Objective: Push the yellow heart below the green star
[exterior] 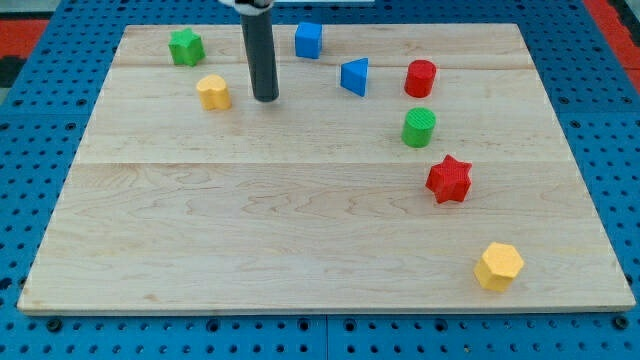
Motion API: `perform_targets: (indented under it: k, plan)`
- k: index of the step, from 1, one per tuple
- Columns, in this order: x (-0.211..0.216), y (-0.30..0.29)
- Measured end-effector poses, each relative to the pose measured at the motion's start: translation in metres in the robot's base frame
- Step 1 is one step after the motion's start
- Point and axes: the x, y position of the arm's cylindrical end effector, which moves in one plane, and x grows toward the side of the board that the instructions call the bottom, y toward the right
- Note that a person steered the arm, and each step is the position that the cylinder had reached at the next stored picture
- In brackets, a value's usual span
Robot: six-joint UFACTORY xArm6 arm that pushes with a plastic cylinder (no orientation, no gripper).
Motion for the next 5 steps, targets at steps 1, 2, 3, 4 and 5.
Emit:
perform_targets:
  k: [1, 2, 3, 4, 5]
  plan:
    - [-0.006, -0.02]
    - [0.001, -0.044]
    - [0.006, -0.078]
    - [-0.006, -0.082]
    - [0.005, -0.086]
